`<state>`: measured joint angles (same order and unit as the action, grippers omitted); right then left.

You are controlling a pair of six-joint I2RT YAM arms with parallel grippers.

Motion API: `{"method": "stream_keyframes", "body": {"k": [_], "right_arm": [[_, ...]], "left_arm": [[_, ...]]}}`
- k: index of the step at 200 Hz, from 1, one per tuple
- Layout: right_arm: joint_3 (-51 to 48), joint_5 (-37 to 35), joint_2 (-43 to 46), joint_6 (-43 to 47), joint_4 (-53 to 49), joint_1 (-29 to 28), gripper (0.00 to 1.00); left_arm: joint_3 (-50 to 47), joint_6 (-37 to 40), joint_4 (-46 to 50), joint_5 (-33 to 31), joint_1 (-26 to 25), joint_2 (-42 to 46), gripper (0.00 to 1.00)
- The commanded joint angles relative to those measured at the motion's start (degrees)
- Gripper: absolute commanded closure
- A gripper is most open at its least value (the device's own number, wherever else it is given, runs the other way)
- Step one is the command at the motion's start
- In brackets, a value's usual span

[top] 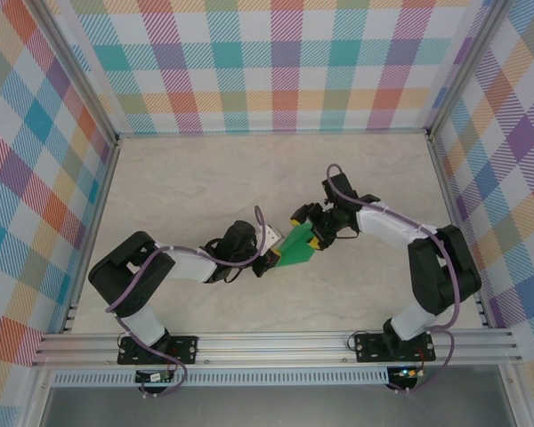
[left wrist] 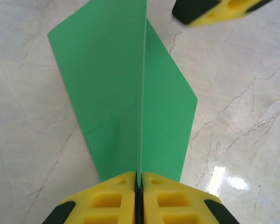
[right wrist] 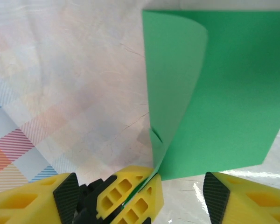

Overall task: Fold a paper plane with a square sheet of paper (pick it up from the middle)
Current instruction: Fourth fold the wing at the center of the table.

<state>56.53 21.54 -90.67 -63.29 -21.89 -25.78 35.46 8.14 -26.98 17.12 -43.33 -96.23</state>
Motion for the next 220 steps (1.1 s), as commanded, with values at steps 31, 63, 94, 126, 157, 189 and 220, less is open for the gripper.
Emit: {"method": "stream_keyframes", "body": {"k": [31, 63, 94, 126, 157, 189, 220], "right_arm": [[-7.7, -2.2, 5.5, 11.4, 6.8, 0.4, 0.25], [-11.4, -0.4, 6.3, 13.8, 11.4, 0.3, 0.26], [-13.5, 1.1, 5.4, 14.7, 14.6, 0.3, 0.31], [-14.1, 2.3, 4.1, 17.1, 16.9, 0.2, 0.4], [-13.5, 3.5, 1.5, 18.8, 18.1, 0.1, 0.42], [-13.0, 3.7, -0.2, 19.6, 18.8, -0.4, 0.43], [-12.4, 2.8, -1.3, 20.0, 18.2, -0.5, 0.43]], "left_arm": [[3.4, -14.1, 3.3, 1.5, -0.6, -1.7, 0.88], [3.4, -20.7, 3.4, 0.8, -0.7, -1.6, 0.87], [4.0, -22.8, 4.3, 0.9, -1.3, -2.4, 0.87], [5.1, -23.8, 5.4, 1.8, -1.8, -3.2, 0.87], [6.9, -23.6, 7.6, 2.7, -1.8, -4.0, 0.9], [8.6, -23.3, 10.5, 3.7, -1.8, -4.6, 0.92], [11.4, -22.6, 14.2, 5.3, -1.8, -5.9, 0.93]]}}
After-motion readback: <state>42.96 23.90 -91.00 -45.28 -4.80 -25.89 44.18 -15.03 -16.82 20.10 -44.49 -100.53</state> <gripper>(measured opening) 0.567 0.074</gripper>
